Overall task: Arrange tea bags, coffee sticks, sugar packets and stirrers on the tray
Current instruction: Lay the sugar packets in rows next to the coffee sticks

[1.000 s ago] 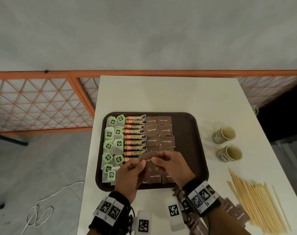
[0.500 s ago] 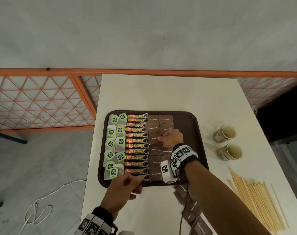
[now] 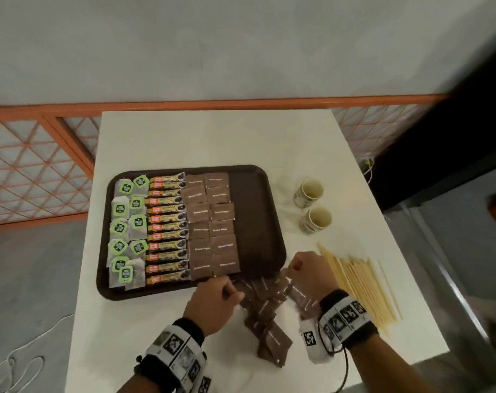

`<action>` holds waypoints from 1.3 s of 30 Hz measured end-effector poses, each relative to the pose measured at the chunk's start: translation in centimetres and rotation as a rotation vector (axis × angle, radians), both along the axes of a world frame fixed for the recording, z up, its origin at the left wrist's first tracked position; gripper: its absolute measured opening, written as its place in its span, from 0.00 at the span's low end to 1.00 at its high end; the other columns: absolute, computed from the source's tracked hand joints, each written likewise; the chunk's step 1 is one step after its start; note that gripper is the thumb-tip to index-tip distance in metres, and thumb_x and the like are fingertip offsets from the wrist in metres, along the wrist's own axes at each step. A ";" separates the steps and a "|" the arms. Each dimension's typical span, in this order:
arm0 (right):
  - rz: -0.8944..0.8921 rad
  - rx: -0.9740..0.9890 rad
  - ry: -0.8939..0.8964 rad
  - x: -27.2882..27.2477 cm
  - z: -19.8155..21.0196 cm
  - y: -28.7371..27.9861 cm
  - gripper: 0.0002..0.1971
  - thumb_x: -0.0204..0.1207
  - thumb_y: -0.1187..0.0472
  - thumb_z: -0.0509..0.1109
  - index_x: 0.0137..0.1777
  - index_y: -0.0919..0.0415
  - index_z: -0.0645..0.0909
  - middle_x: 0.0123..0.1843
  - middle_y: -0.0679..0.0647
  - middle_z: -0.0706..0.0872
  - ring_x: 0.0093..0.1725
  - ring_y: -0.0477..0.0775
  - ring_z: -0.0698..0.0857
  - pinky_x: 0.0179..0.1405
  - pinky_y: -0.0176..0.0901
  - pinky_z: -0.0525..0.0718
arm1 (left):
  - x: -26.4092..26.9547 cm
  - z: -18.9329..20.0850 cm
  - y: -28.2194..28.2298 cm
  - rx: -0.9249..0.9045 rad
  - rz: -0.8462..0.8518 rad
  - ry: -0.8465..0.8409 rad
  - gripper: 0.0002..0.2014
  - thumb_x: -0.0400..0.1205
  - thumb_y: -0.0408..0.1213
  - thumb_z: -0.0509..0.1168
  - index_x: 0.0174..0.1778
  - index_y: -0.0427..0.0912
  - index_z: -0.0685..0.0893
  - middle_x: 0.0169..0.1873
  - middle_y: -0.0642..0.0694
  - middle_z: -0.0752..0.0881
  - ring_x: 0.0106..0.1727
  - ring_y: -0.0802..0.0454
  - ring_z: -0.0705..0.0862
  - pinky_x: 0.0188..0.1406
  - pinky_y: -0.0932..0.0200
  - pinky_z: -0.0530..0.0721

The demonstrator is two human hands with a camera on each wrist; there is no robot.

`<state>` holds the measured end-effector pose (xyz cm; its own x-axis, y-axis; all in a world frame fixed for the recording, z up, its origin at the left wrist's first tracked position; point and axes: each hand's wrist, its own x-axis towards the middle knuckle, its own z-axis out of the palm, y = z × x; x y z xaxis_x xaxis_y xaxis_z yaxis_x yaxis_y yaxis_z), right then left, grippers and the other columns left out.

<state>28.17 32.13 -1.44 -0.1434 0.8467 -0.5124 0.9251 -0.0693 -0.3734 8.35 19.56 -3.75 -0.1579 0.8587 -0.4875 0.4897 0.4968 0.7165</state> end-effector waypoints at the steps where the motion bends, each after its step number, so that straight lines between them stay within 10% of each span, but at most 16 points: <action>1: 0.002 -0.009 -0.025 1.2 -0.7 -0.9 0.07 0.74 0.52 0.74 0.38 0.53 0.83 0.38 0.47 0.86 0.39 0.49 0.85 0.41 0.42 0.85 | 1.1 -0.6 0.2 -0.040 -0.003 0.055 0.10 0.79 0.50 0.68 0.37 0.48 0.82 0.34 0.53 0.86 0.39 0.54 0.84 0.47 0.51 0.86; 8: -0.012 -0.028 0.021 0.8 -3.3 -2.5 0.28 0.73 0.36 0.70 0.67 0.52 0.75 0.62 0.51 0.76 0.61 0.56 0.80 0.60 0.55 0.82 | 4.2 -0.6 0.8 -0.118 0.191 0.246 0.07 0.82 0.54 0.64 0.48 0.56 0.77 0.49 0.52 0.86 0.51 0.49 0.83 0.50 0.51 0.81; 15: -0.008 0.024 0.025 -1.1 -4.8 -3.5 0.32 0.70 0.38 0.74 0.67 0.54 0.71 0.63 0.53 0.74 0.65 0.58 0.75 0.61 0.57 0.82 | 5.8 -0.3 -0.6 -0.141 -0.066 0.365 0.20 0.87 0.54 0.52 0.77 0.65 0.67 0.68 0.50 0.72 0.65 0.45 0.79 0.63 0.45 0.78; 21: 0.085 -0.060 0.040 -0.5 -5.3 -5.0 0.24 0.73 0.47 0.75 0.64 0.54 0.72 0.59 0.52 0.77 0.58 0.54 0.80 0.60 0.51 0.83 | 5.7 -0.5 -2.3 -0.160 -0.084 0.325 0.17 0.86 0.54 0.56 0.71 0.64 0.74 0.57 0.53 0.68 0.62 0.47 0.78 0.64 0.42 0.79; 30: 0.183 -0.037 -0.038 -1.0 -5.1 -6.8 0.30 0.72 0.46 0.77 0.67 0.54 0.66 0.62 0.53 0.73 0.59 0.57 0.82 0.56 0.49 0.86 | 5.1 -1.3 -2.3 -0.101 0.092 0.307 0.25 0.81 0.52 0.66 0.73 0.54 0.67 0.70 0.52 0.70 0.66 0.50 0.78 0.59 0.50 0.81; 39: 0.218 -0.077 0.160 -1.0 -2.8 -3.9 0.06 0.83 0.55 0.66 0.48 0.56 0.80 0.49 0.53 0.81 0.48 0.51 0.80 0.50 0.42 0.78 | 3.4 -1.4 -0.8 -0.145 0.187 0.221 0.09 0.82 0.43 0.66 0.56 0.47 0.81 0.59 0.45 0.83 0.55 0.48 0.82 0.55 0.54 0.81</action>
